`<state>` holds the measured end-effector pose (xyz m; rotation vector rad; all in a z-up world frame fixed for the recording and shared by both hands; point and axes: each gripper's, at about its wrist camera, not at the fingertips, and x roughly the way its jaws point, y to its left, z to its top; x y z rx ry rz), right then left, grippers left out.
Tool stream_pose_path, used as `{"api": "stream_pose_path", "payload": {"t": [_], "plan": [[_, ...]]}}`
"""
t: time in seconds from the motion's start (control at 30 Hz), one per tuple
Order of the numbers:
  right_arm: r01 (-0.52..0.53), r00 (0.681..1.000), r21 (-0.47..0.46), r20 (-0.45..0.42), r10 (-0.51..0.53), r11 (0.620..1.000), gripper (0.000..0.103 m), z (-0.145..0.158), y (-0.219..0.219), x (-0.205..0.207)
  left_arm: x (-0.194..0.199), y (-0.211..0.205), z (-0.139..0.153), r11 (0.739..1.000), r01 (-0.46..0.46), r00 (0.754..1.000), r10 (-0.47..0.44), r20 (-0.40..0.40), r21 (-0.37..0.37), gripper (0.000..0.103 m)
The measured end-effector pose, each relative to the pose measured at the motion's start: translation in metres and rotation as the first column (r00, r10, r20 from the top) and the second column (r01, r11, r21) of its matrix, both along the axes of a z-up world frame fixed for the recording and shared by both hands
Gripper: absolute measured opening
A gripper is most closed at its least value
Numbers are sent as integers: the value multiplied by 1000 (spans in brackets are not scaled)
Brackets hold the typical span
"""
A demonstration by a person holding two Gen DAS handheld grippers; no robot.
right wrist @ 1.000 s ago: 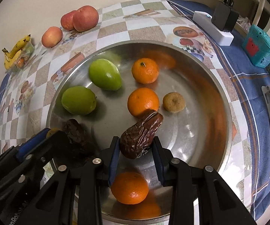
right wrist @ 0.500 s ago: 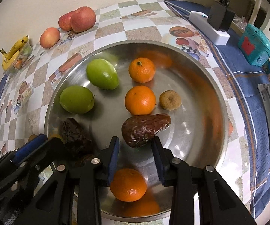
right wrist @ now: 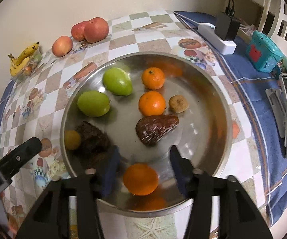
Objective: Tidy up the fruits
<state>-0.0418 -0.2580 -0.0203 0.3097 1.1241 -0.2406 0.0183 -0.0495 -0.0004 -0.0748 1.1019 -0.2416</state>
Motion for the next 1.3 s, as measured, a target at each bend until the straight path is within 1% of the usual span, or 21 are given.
{"api": "stream_pose_path", "payload": {"t": [0.1, 0.17, 0.23, 0.33, 0.4, 0.5, 0.6, 0.7, 0.8, 0.9, 1.1, 1.2, 1.3], "plan": [[-14, 1000, -16, 15, 14, 1000, 71, 2, 8, -2, -3, 11, 1, 999, -11, 999, 9, 32, 53, 103], [-23, 999, -24, 40, 24, 999, 87, 6, 13, -4, -6, 15, 2, 996, -11, 999, 7, 45, 89, 103], [-33, 998, -41, 53, 35, 999, 93, 7, 18, -3, -6, 18, 2, 994, -7, 999, 2, 49, 113, 103], [-45, 997, -68, 58, 49, 997, 94, 10, 25, -4, -6, 21, 3, 993, -7, 999, 3, 34, 122, 103], [-49, 997, -74, 59, 54, 996, 94, 10, 29, -5, -7, 22, 6, 989, -15, 999, 10, 35, 147, 103], [-53, 996, -82, 62, 58, 995, 94, 13, 32, -7, -14, 23, 13, 977, -34, 998, 20, 67, 209, 103], [-55, 996, -83, 68, 61, 995, 94, 17, 35, -10, -20, 26, 18, 971, -42, 995, 20, 95, 235, 103], [-60, 995, -105, 72, 68, 993, 94, 22, 39, -14, -24, 32, 21, 969, -60, 995, 40, 87, 241, 103], [-79, 994, -122, 64, 87, 989, 94, 24, 44, -19, -26, 38, 21, 969, -68, 997, 55, 60, 236, 103], [-78, 994, -121, 70, 87, 990, 94, 26, 46, -24, -30, 41, 22, 967, -74, 997, 62, 55, 243, 103], [-71, 993, -121, 90, 82, 990, 94, 32, 46, -27, -39, 43, 25, 968, -55, 997, 41, 60, 246, 103], [-83, 991, -121, 92, 94, 989, 94, 32, 48, -26, -40, 41, 24, 961, -50, 998, 38, 48, 271, 103], [-87, 990, -122, 98, 99, 989, 94, 34, 50, -26, -39, 41, 22, 963, -42, 999, 34, 37, 265, 103]]}}
